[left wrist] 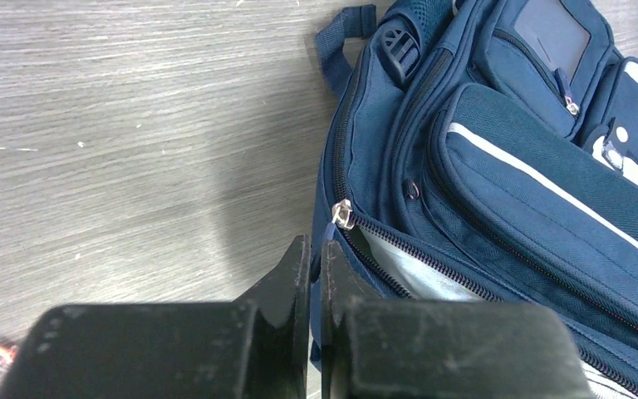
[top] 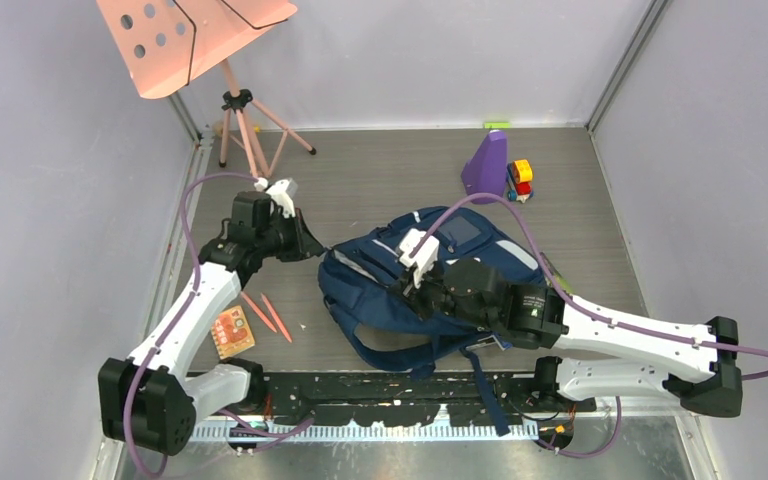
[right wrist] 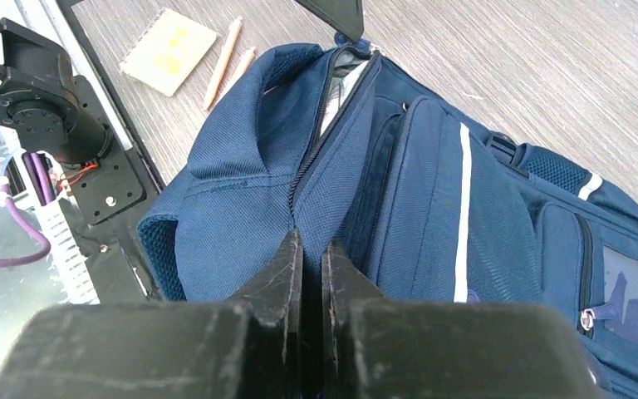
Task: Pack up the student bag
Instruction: Unzip the student bag.
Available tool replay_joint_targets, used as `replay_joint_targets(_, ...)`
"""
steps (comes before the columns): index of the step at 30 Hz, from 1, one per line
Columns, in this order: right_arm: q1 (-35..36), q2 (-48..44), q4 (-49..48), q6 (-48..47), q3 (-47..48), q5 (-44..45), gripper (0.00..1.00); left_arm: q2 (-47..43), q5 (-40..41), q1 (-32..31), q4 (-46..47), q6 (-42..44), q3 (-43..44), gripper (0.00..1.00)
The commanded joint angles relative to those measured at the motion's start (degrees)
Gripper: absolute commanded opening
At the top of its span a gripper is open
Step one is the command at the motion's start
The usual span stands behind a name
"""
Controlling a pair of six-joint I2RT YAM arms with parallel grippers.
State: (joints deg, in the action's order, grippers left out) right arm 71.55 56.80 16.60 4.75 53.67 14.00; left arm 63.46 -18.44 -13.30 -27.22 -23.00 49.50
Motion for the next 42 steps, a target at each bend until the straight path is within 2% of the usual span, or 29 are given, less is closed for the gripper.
replay_joint_targets(1, 0.26, -0.72, -2.84, 1.09, 2.75, 4.68, 0.12, -2.11, 9.79, 1.87, 8.23, 0.86, -3.06, 0.0)
replay_joint_targets(2, 0.26, -0.37, -2.55, 1.96, 2.73, 5.71, 0.18, -3.16, 8.88, 1.85, 8.64, 0.59, -3.61, 0.0)
replay_joint_targets(3, 0.26, 0.29, -2.41, 2.94, 2.84, 7.12, 0.33, -4.45, 7.84, 1.87, 9.13, 0.33, -4.21, 0.0)
replay_joint_targets(4, 0.26, 0.66, -2.39, 3.49, 2.93, 7.72, 0.41, -5.24, 6.22, 1.83, 9.38, 0.06, -4.83, 0.0)
replay_joint_targets(6, 0.25, 2.51, -2.52, 4.81, 3.63, 8.38, 0.68, -6.56, 2.61, 1.87, 10.11, -0.59, -6.31, 0.0)
replay_joint_targets(8, 0.25, 4.74, -2.76, 5.87, 5.02, 7.96, 0.78, -7.9, 1.23, 1.85, 10.74, -1.33, -7.91, 0.0)
replay_joint_targets(10, 0.26, 7.43, -3.32, 6.98, 6.5, 7.83, 0.83, -9.02, 1.0, 1.87, 11.4, -1.89, -9.6, 0.0)
replay_joint_targets(19, 0.26, 25.85, -3.64, 13.09, 17.27, 6.7, 0.84, -10.07, 4.32, 1.87, 10.9, -2.42, -11.71, 0.0)
replay_joint_targets(25, 0.61, 35.44, -6.83, 16.21, 18.6, 8.37, 0.84, -9.59, 17.11, 1.82, 6.97, -6.44, -12.72, 0.0)
replay_joint_targets(28, 0.46, 37.76, -7.53, 17.33, 19.61, 10.59, 0.85, -10.15, 20.77, 1.87, 5.63, -8.52, -13.66, 0.1)
replay_joint_targets(31, -1.48, 39.51, -7.67, 18.77, 20.27, 10.49, 0.86, -13.19, 23.78, 1.87, 3.57, -11.64, -15.88, 0.35)
replay_joint_targets(32, -2.57, 39.75, -7.74, 19.14, 20.26, 10.11, 0.86, -13.92, 24.0, 1.87, 3.13, -12.54, -16.41, 0.39)
replay_joint_targets(37, -7.42, 41.46, -8.52, 22.83, 20.64, 4.15, 0.84, -17.69, 23.86, 1.87, 1.7, -18.01, -19.97, 0.49)
replay_joint_targets(42, -11.39, 45.34, -6.83, 27.09, 24.13, -0.01, 0.81, -20.2, 21.94, 1.88, 0.98, -20.2, -22.77, 0.51)
